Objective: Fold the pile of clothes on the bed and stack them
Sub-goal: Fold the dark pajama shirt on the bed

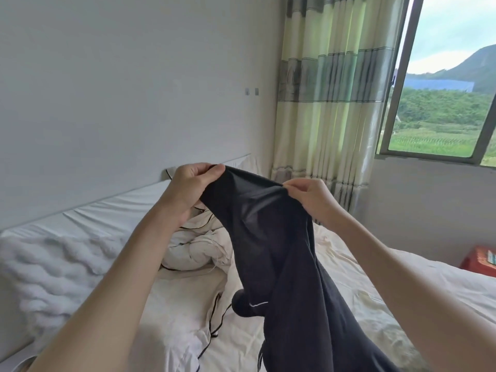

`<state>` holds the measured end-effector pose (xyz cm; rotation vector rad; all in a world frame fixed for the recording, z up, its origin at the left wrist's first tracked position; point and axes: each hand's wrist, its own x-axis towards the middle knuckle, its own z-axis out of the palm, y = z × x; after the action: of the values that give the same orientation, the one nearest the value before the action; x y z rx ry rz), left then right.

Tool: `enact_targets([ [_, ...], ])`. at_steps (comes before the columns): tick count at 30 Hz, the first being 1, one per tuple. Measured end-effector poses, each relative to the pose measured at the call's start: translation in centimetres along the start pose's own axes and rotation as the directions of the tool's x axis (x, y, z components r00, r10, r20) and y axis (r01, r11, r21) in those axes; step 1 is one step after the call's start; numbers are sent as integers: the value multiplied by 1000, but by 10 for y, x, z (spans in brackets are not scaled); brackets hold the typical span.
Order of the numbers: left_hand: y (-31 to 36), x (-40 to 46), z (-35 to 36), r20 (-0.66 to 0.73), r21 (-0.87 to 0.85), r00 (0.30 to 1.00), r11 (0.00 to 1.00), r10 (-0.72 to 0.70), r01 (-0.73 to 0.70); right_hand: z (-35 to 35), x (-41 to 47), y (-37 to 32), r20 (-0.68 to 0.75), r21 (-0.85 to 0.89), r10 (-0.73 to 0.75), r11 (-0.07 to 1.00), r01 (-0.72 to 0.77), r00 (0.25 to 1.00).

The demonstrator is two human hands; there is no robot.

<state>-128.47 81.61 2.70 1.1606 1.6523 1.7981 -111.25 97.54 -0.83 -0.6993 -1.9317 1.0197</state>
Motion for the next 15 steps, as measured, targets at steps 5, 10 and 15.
enact_targets([
  [5, -2, -4, 3, 33, 175, 999, 984, -1, -5, 0, -12, 14, -2, 51, 95, 994, -95, 995],
  [10, -22, -6, 19, -35, 111, 995, 989, -96, 99, 1, -36, 19, -85, -51, 93, 994, -97, 992],
  [15, -38, -13, 50, -2, 191, 992, 974, -124, 122, 31, -81, 16, 73, 24, 42, 999, -44, 996],
])
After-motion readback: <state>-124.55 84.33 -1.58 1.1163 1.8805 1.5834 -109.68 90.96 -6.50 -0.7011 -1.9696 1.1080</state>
